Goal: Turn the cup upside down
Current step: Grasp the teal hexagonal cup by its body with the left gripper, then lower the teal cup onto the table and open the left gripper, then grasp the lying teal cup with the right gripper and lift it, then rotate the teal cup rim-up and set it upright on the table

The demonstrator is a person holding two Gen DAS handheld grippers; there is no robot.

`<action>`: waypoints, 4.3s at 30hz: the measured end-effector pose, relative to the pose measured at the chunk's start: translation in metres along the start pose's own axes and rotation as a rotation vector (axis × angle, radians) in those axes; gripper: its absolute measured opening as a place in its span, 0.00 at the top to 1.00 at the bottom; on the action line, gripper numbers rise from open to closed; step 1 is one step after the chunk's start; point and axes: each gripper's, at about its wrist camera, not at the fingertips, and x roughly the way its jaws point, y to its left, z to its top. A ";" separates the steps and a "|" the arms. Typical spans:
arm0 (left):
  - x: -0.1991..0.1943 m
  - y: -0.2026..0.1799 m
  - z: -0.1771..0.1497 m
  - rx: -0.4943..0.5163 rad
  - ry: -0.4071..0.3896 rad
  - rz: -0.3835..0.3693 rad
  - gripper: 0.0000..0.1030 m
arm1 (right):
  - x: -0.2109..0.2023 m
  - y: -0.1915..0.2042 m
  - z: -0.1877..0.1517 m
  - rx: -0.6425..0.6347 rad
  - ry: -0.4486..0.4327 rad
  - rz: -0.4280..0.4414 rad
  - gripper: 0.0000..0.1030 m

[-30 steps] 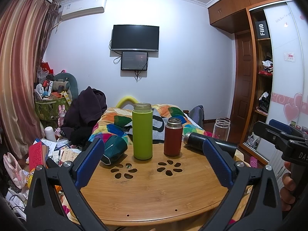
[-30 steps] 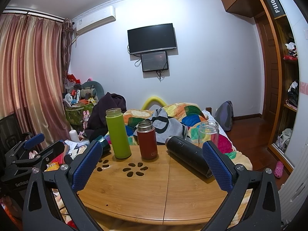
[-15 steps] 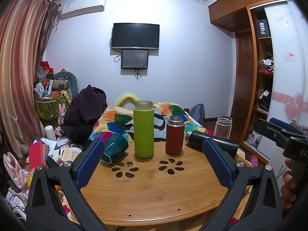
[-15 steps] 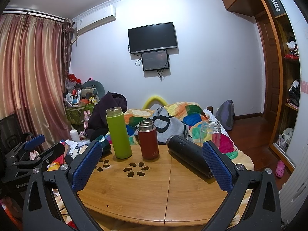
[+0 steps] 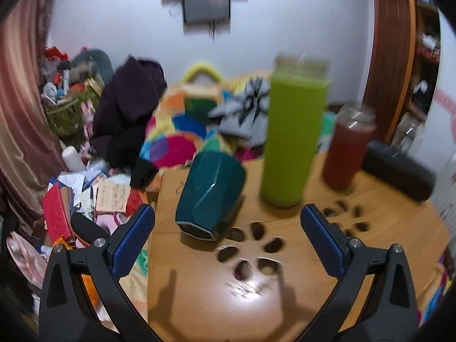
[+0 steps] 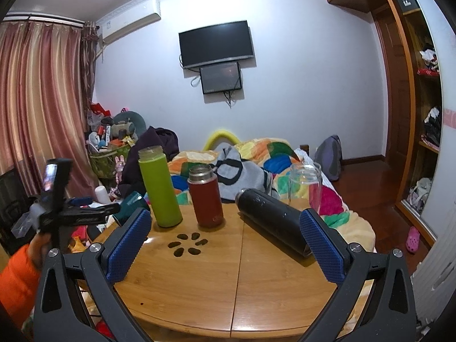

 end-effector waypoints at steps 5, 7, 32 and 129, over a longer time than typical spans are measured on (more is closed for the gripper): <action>0.056 0.018 0.014 -0.049 0.152 -0.031 0.00 | 0.016 -0.007 -0.004 0.006 0.039 -0.007 0.00; 0.070 0.023 0.017 -0.074 0.171 -0.046 0.04 | 0.020 -0.008 -0.007 0.003 0.049 -0.012 0.00; 0.000 -0.038 -0.042 0.024 0.170 -0.095 0.31 | 0.021 -0.011 -0.013 0.002 0.039 0.021 0.00; -0.055 -0.142 -0.038 0.237 -0.101 -0.369 0.92 | 0.094 0.040 -0.100 -0.131 0.309 0.288 0.51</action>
